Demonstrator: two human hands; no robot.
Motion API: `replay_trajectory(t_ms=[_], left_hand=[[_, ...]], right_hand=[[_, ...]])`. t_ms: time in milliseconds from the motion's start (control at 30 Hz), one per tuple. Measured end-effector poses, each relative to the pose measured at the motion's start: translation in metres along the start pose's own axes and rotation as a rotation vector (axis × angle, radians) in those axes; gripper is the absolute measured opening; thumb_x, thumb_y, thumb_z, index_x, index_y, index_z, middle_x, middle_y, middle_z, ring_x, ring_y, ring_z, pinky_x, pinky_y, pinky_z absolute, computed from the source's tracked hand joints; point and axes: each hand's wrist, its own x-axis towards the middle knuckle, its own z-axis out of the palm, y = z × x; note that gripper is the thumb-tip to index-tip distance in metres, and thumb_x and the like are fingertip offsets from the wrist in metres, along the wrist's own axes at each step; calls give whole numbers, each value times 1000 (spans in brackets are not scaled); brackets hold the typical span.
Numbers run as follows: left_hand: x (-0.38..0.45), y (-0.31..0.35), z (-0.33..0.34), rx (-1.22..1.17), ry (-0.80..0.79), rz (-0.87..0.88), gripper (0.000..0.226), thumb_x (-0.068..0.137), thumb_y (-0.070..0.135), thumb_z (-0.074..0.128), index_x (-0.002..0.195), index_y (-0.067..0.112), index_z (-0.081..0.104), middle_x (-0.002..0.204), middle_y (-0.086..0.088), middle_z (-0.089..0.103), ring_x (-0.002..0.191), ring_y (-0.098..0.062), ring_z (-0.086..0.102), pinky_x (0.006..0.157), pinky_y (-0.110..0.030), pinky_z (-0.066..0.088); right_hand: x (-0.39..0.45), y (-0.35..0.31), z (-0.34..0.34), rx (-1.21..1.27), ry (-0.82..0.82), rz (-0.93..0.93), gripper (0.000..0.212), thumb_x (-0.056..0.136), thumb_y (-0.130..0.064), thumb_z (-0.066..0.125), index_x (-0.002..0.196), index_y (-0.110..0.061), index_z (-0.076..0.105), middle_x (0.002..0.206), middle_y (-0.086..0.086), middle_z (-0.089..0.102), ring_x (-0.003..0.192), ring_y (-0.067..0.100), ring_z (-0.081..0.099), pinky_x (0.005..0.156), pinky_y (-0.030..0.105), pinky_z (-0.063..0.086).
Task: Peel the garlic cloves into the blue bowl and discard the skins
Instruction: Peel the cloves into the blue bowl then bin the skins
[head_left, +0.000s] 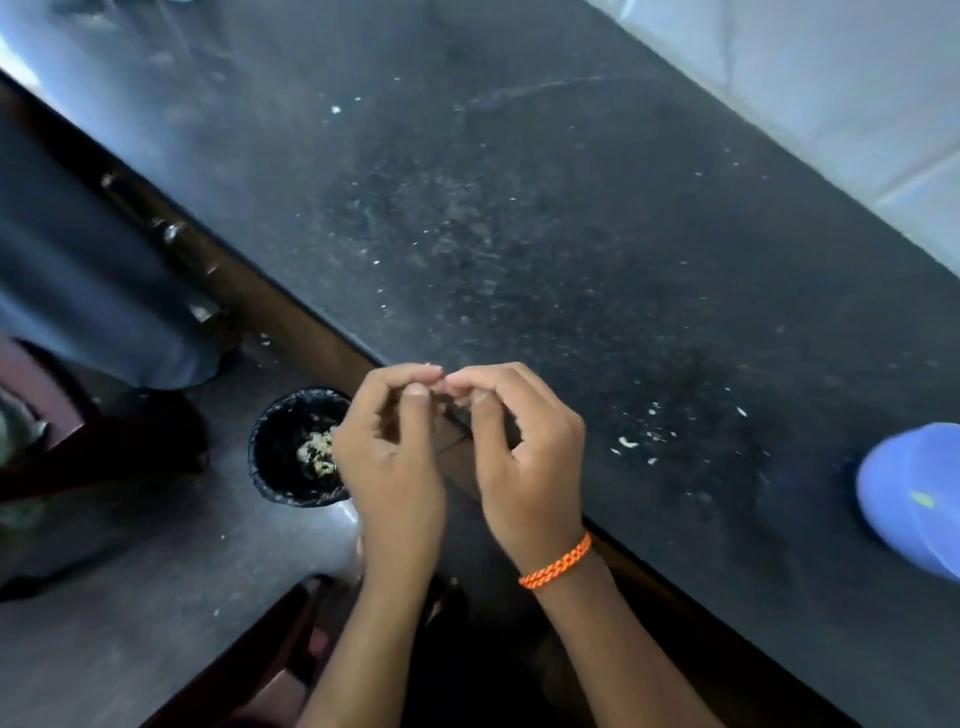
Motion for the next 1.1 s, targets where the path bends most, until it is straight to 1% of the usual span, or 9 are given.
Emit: replay_trajectory(t_ms=[100, 167, 267, 367, 533, 767, 867, 967, 1100], left_hand=[[-2, 18, 33, 28, -254, -17, 27, 104, 0, 57, 100, 16, 78, 96, 0, 78, 89, -23, 75, 83, -46, 61], [4, 19, 49, 89, -424, -36, 25, 103, 5, 58, 100, 18, 79, 100, 2, 79, 96, -22, 76, 90, -54, 62], [5, 20, 66, 214, -569, -10, 22, 103, 10, 61, 101, 22, 79, 102, 9, 80, 98, -12, 75, 93, -48, 61], [0, 21, 77, 337, -616, 23, 23, 104, 11, 62, 101, 25, 79, 97, 13, 79, 89, -8, 72, 81, -32, 57], [-17, 18, 86, 446, -716, 37, 24, 104, 12, 62, 99, 28, 78, 89, 18, 77, 77, -4, 67, 68, -23, 47], [-8, 7, 94, 535, -670, 30, 25, 101, 14, 61, 94, 31, 77, 85, 18, 77, 73, -15, 70, 78, -45, 60], [-3, 8, 95, 555, -716, 38, 25, 103, 18, 60, 94, 33, 77, 84, 18, 76, 74, -13, 70, 77, -45, 60], [-2, 10, 95, 572, -740, 55, 24, 105, 20, 60, 96, 34, 77, 85, 19, 76, 75, -9, 70, 75, -42, 61], [1, 11, 99, 588, -710, 44, 26, 103, 20, 57, 94, 34, 77, 89, 21, 77, 72, -8, 72, 78, -42, 62]], right_hand=[[1, 14, -29, -86, 59, 53, 27, 98, 12, 59, 102, -7, 78, 99, -1, 73, 94, 11, 69, 81, 26, 55], [0, 27, -45, -151, 87, 67, 26, 98, 9, 59, 103, -8, 78, 101, -1, 73, 96, 15, 68, 84, 31, 54], [-3, 47, -71, -307, 170, 115, 26, 98, 5, 58, 103, -12, 78, 106, -4, 73, 104, 18, 65, 92, 31, 52], [-20, 63, -98, -413, 333, 268, 31, 99, 4, 56, 114, -13, 77, 117, -3, 72, 115, 17, 63, 100, 24, 50], [-69, 68, -106, -570, 545, 629, 34, 94, 8, 60, 123, -6, 72, 124, 6, 64, 114, 24, 58, 98, 39, 53], [-34, 54, -62, -582, 423, 456, 41, 87, 11, 57, 122, -6, 71, 116, 9, 66, 107, 27, 57, 92, 30, 45], [-12, 94, -125, -608, 558, 526, 44, 85, 12, 49, 116, -6, 74, 118, 11, 66, 110, 33, 59, 96, 31, 44], [-3, 123, -155, -740, 443, 559, 46, 93, 15, 48, 134, 0, 64, 135, 12, 57, 125, 32, 51, 105, 40, 51], [-18, 102, -123, -768, 317, 400, 50, 92, 15, 46, 139, 2, 59, 138, 15, 54, 125, 32, 50, 108, 36, 47]])
